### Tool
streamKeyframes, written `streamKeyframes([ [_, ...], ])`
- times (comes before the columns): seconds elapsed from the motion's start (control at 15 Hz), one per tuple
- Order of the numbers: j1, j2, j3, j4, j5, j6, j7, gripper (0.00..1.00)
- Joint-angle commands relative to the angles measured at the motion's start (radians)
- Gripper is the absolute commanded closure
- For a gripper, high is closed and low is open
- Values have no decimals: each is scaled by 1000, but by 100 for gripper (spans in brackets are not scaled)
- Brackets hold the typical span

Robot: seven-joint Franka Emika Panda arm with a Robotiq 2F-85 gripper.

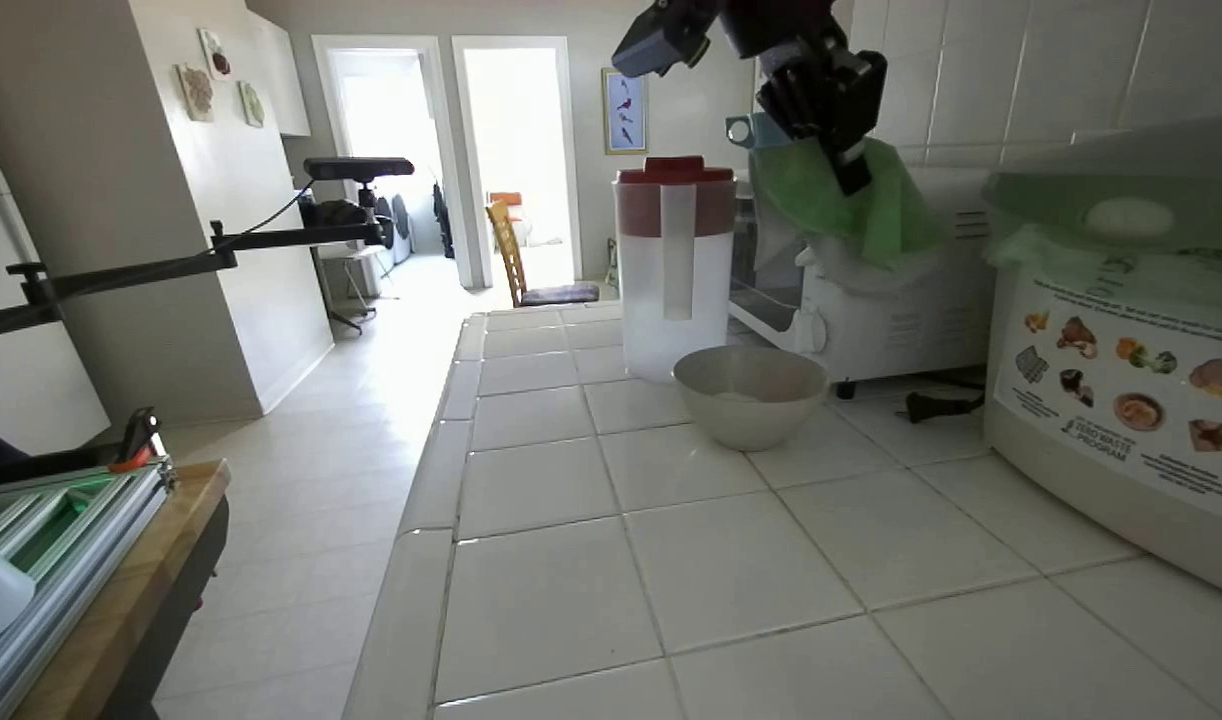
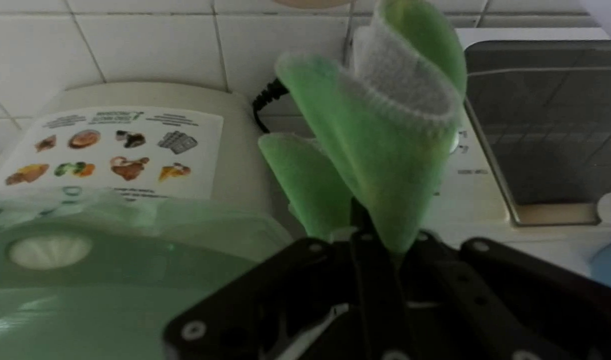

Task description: Use the green towel to wipe around the oven knobs

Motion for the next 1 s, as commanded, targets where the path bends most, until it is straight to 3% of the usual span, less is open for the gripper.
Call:
streamKeyframes([
  [0.0,-14,11,51,0,59,41,-99,99],
  [0.4,-24,32,105,38,50,77,-178,99],
  [0.93,-58,138,101,206,30,35,-157,99],
])
